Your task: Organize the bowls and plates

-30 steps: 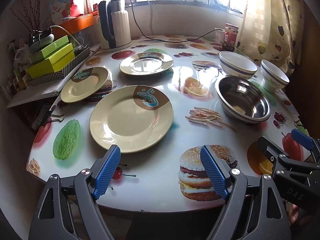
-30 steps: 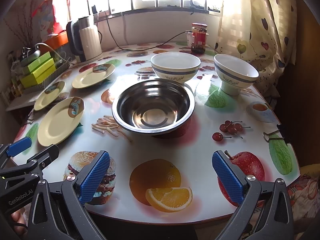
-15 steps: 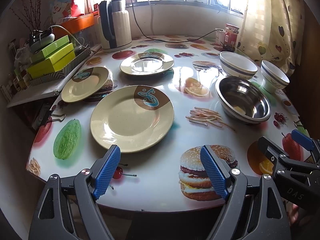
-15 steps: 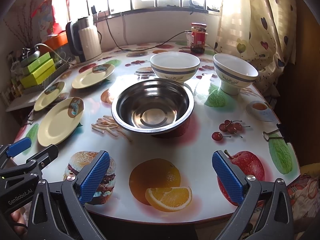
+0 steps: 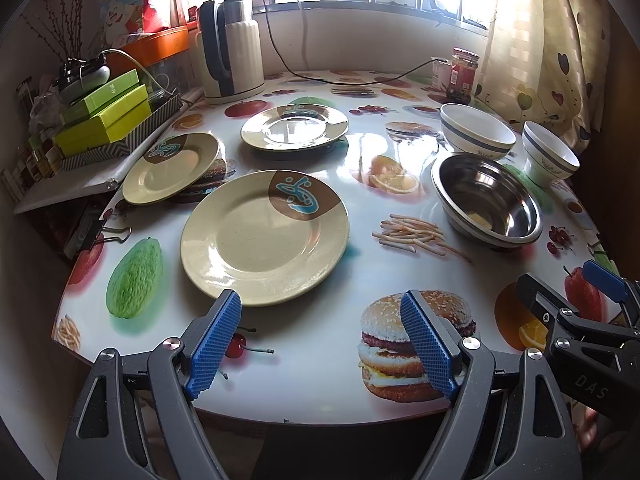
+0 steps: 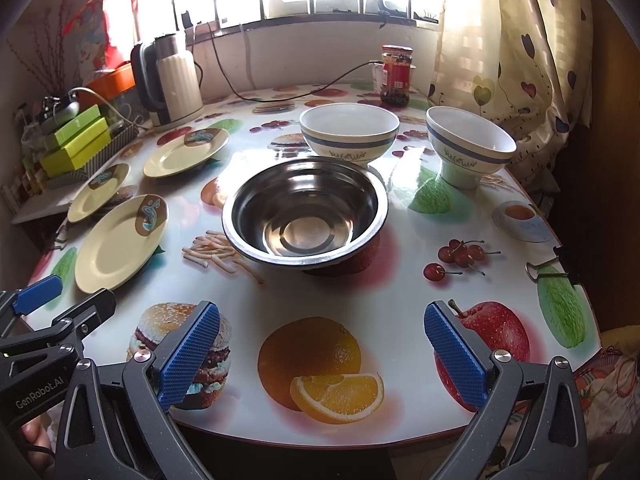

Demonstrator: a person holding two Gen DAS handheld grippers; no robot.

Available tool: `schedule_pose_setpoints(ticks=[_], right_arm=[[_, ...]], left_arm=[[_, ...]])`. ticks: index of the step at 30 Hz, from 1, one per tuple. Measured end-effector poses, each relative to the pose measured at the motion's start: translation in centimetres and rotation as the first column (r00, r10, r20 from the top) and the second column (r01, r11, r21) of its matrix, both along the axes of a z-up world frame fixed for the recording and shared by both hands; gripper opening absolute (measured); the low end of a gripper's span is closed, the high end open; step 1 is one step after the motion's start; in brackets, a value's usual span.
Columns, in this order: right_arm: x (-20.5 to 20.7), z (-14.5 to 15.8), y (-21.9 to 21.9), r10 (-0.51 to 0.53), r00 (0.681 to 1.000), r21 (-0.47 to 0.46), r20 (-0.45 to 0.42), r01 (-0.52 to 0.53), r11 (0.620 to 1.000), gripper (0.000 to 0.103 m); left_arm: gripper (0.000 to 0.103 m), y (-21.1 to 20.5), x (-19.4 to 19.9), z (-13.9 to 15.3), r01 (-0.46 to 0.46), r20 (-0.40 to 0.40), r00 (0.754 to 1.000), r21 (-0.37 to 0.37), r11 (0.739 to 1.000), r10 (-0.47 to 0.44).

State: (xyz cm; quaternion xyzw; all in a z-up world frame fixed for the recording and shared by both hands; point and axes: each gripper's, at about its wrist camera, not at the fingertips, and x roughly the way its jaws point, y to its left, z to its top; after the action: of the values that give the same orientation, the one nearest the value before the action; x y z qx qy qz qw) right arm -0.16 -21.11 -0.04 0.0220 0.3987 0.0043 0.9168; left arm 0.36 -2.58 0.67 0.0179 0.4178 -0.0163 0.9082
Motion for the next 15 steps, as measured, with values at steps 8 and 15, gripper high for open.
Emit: schedule_pose_setpoints(ticks=[8, 15], right_arm=[[0.0, 0.5, -0.1, 0.008, 1.000, -0.007, 0.024, -0.008, 1.000, 0.103], [0.4, 3.4, 2.2, 0.153, 0.977, -0.033, 0.147, -0.150, 0.988, 0.103]], left_arm=[[0.082, 0.7, 0.1, 0.5, -0.003, 0.016, 1.000, -0.014, 1.000, 0.003], [0.080, 4.7, 0.8, 2.0, -0.067, 0.045, 0.996, -0.068, 0.995, 0.070]])
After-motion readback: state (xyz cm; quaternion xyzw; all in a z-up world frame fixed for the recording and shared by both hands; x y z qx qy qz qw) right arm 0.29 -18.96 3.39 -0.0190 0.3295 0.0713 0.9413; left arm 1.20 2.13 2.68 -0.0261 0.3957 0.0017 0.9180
